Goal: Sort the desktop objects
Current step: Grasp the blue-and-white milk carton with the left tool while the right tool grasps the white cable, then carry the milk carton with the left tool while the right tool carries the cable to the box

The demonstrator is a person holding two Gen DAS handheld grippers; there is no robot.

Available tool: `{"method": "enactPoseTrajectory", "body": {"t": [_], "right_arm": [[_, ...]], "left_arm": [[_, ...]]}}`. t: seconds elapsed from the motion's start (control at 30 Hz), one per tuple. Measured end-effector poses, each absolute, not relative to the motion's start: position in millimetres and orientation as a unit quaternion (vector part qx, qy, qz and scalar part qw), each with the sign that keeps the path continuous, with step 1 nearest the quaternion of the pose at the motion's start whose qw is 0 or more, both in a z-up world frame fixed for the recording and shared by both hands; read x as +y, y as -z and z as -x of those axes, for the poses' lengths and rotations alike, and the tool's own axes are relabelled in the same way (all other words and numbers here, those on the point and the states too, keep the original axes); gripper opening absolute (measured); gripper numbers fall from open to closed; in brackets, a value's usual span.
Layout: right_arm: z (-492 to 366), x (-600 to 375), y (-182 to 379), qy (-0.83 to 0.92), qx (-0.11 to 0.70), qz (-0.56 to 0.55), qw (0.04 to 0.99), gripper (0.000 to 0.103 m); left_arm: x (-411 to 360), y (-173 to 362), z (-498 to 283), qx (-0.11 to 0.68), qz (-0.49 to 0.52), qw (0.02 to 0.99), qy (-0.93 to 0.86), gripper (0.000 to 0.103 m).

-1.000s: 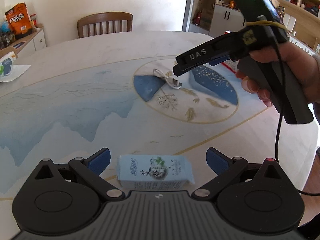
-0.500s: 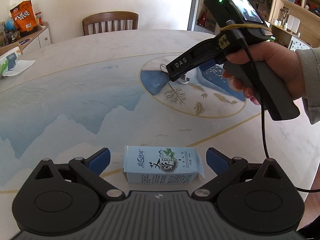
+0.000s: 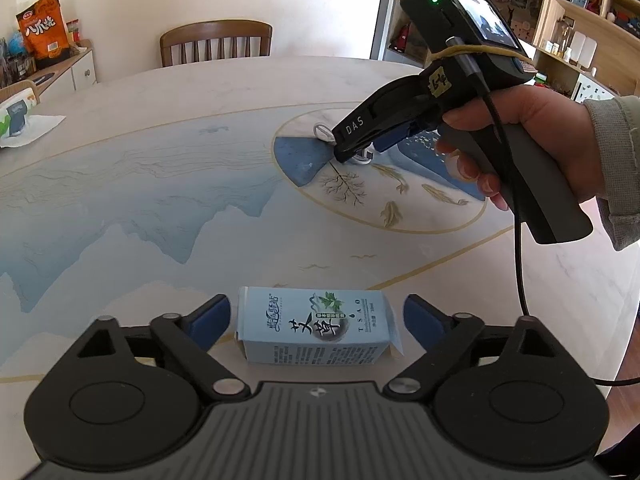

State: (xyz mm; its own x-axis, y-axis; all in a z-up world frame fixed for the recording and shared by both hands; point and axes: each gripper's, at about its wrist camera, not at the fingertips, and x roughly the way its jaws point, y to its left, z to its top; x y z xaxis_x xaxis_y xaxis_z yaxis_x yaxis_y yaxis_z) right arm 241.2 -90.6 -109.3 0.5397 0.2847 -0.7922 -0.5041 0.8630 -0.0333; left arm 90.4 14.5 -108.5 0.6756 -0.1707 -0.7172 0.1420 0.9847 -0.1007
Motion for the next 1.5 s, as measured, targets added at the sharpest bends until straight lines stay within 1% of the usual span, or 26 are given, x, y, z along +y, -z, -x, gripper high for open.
{"method": "enactPoseTrajectory", "body": {"t": [0.07,0.1,0.13,0.2,0.27,0.4,1.0,1.5], "right_arm": [[-240.4,-90.8,108.7,-0.231,0.424,0.127,0.866,0.031],[-239.8,-90.4,108.5,-0.232,0.424,0.128,0.866,0.029],[-239.2,-90.0,108.4,-0.234,0.424,0.130,0.865,0.022],[-238.1,-89.7,107.8,-0.230,0.424,0.134,0.866,0.022],[-238.4,-92.0,107.3,-0.225,0.426,0.131,0.866,0.022],[-236.4,-98.6,103.2,-0.219,0.423,0.129,0.870,0.021],[-206.6,-150.9,81.7,-0.219,0.435,0.090,0.869,0.020],[-169.2,-222.1,45.9,-0.209,0.426,0.040,0.879,0.020]], "left_arm": [[14.6,108.8,-90.5,0.395,0.018,0.914,0.086,0.083],[14.7,108.9,-90.7,0.396,0.020,0.914,0.088,0.082],[14.8,109.1,-90.5,0.396,0.022,0.913,0.089,0.080],[14.4,109.2,-90.6,0.397,0.021,0.913,0.087,0.079],[14.3,109.2,-91.6,0.398,0.022,0.913,0.087,0.075],[12.7,108.9,-92.9,0.400,0.021,0.912,0.090,0.074],[-11.5,100.0,-105.2,0.397,0.016,0.910,0.116,0.073],[-56.1,73.0,-132.6,0.375,0.002,0.912,0.164,0.073]]}}
